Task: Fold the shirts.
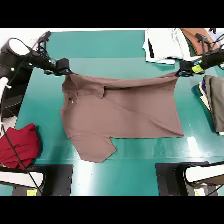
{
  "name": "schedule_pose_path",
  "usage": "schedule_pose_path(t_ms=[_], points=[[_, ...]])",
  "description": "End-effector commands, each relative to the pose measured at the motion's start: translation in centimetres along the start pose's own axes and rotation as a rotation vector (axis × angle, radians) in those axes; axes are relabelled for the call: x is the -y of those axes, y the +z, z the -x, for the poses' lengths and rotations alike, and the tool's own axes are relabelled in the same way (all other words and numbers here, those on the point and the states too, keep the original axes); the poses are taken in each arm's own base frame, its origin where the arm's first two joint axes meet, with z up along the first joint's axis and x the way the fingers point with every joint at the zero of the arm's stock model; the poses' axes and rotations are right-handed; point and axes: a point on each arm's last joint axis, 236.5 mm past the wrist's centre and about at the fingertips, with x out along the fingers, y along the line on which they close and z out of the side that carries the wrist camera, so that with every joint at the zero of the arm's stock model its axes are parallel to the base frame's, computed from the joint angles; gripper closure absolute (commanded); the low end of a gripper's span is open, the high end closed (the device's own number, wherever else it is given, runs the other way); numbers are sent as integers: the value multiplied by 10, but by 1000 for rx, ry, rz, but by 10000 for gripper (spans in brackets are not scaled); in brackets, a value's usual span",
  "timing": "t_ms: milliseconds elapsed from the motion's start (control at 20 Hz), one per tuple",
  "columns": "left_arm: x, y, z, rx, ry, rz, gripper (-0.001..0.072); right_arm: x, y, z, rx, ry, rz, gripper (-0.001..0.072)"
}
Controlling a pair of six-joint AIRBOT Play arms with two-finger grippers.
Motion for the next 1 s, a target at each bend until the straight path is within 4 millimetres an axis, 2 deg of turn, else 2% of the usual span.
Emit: schedule_pose_path(t_ms=[0,50,150,250,400,500,600,650,700,750,850,950], points=[[-17,6,-19,-1,11,21,685,5,22,-16,1,-13,24,691],[-17,-2,-14,-44,8,19,685,4,22,-9,-2,-16,55,690],[-21,-33,-13,-170,14,3,685,12,8,-5,-49,-36,60,690],[-31,-66,-21,-276,37,9,685,24,-18,-13,-113,-76,46,690],[-43,-105,-42,-359,50,46,685,31,-58,-32,-189,-77,7,690],[-50,-126,-50,-402,58,70,685,31,-78,-45,-215,-68,-16,690],[-53,-134,-51,-422,62,88,682,31,-91,-51,-218,-60,-35,689],[-52,-133,-50,-419,63,94,587,31,-94,-52,-208,-63,-39,677],[-50,-129,-47,-402,67,105,221,32,-95,-51,-200,-67,-39,490],[-48,-123,-42,-376,73,112,174,34,-93,-46,-187,-70,-45,279],[-45,-112,-16,-327,109,69,182,34,-91,-27,-157,-76,-49,272],[-50,-116,18,-309,205,25,182,33,-93,1,-124,-84,-56,272]])
